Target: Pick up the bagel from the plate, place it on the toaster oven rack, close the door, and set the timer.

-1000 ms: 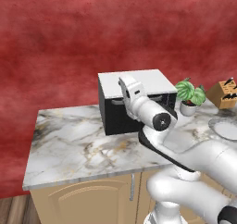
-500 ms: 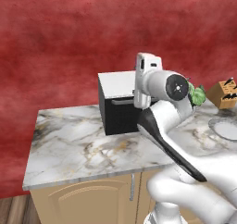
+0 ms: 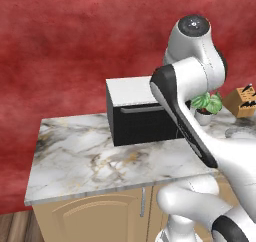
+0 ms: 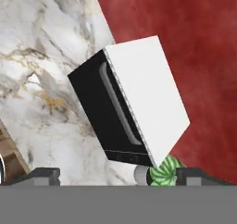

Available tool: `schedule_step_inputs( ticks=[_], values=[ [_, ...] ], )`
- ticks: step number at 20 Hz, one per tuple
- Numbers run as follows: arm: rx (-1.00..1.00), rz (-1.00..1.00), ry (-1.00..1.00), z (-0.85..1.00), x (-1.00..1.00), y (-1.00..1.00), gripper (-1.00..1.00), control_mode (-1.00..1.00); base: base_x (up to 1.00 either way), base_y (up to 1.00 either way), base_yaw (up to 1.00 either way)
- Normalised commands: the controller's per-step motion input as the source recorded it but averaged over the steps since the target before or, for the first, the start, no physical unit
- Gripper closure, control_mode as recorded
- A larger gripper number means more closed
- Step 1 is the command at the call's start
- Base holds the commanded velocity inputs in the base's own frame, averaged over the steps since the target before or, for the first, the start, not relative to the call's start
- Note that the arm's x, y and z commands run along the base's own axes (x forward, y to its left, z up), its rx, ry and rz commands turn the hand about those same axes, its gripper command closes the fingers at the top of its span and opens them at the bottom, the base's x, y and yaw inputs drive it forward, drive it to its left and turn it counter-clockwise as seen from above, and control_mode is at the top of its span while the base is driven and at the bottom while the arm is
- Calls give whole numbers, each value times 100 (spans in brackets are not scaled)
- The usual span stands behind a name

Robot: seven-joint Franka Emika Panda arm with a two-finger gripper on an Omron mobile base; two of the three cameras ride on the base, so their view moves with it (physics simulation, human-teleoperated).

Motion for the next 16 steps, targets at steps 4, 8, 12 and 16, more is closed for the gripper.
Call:
schedule_step_inputs(
  ticks=[4, 8, 12, 16],
  values=[
    [3, -36, 5, -98, -16, -76, -100, -100, 0, 0, 0],
    [2, -28, -9, -87, -16, -51, -100, -100, 0, 0, 0],
    [7, -5, -10, -32, -7, -42, -100, -100, 0, 0, 0],
    [8, 0, -4, -16, 0, -43, -100, -100, 0, 0, 0]
  ],
)
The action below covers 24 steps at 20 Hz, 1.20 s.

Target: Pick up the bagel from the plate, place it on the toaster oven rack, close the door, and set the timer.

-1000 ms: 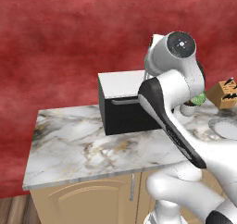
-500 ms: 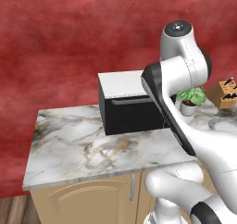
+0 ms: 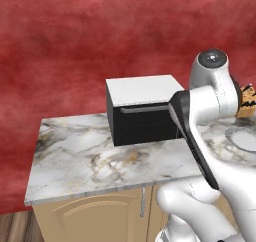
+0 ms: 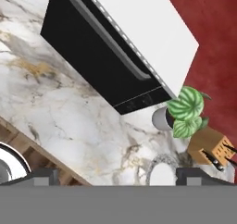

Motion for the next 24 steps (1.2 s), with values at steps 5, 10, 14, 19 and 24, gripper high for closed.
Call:
schedule_step_inputs(
  ticks=[5, 10, 14, 19, 24],
  values=[
    [15, 0, -5, -26, 0, -45, -100, -100, 0, 0, 0],
    [13, 0, -18, -42, 0, -33, -100, -100, 0, 0, 0],
    [6, -13, -6, -41, 3, -11, -100, -100, 0, 0, 0],
    [1, -21, 1, -33, 24, -1, -100, -100, 0, 0, 0],
    [3, -17, 7, -28, 38, -14, -100, -100, 0, 0, 0]
  ],
)
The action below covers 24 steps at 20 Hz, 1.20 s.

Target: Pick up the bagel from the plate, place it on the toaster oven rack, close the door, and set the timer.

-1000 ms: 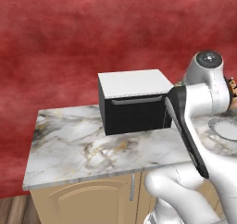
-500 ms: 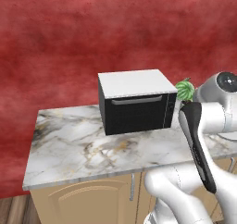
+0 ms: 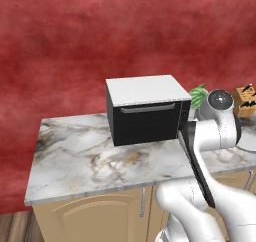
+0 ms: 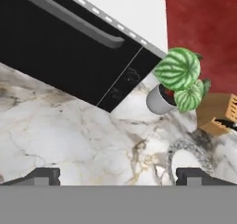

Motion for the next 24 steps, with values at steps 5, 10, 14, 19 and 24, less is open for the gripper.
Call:
schedule_step_inputs(
  ticks=[5, 10, 14, 19, 24],
  values=[
    [17, -5, 12, -22, 40, -40, -100, -100, 0, 0, 0],
    [18, -1, 13, -30, 41, -31, -100, -100, 0, 0, 0],
    [13, 0, 6, -34, 13, -4, -100, -100, 0, 0, 0],
    [12, 0, 1, -26, 5, -3, -100, -100, 0, 0, 0],
    [8, 0, 0, -15, 1, -2, -100, -100, 0, 0, 0]
  ],
)
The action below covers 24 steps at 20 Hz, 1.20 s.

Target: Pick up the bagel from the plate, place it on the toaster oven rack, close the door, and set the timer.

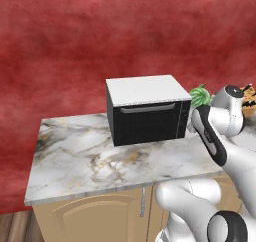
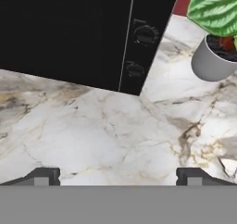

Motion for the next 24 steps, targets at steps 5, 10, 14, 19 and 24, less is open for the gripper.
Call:
schedule_step_inputs(
  ticks=[5, 10, 14, 19, 24],
  values=[
    [8, 0, 0, -15, 0, -13, -100, -100, 0, 0, 0],
    [5, -1, 0, -14, 0, -2, -100, -100, 0, 0, 0],
    [5, -1, 0, -16, 0, -3, -100, -100, 0, 0, 0],
    [5, -1, 0, -13, 1, -10, -100, -100, 0, 0, 0],
    [0, -2, 0, -11, 17, -14, -100, -100, 0, 0, 0]
  ],
)
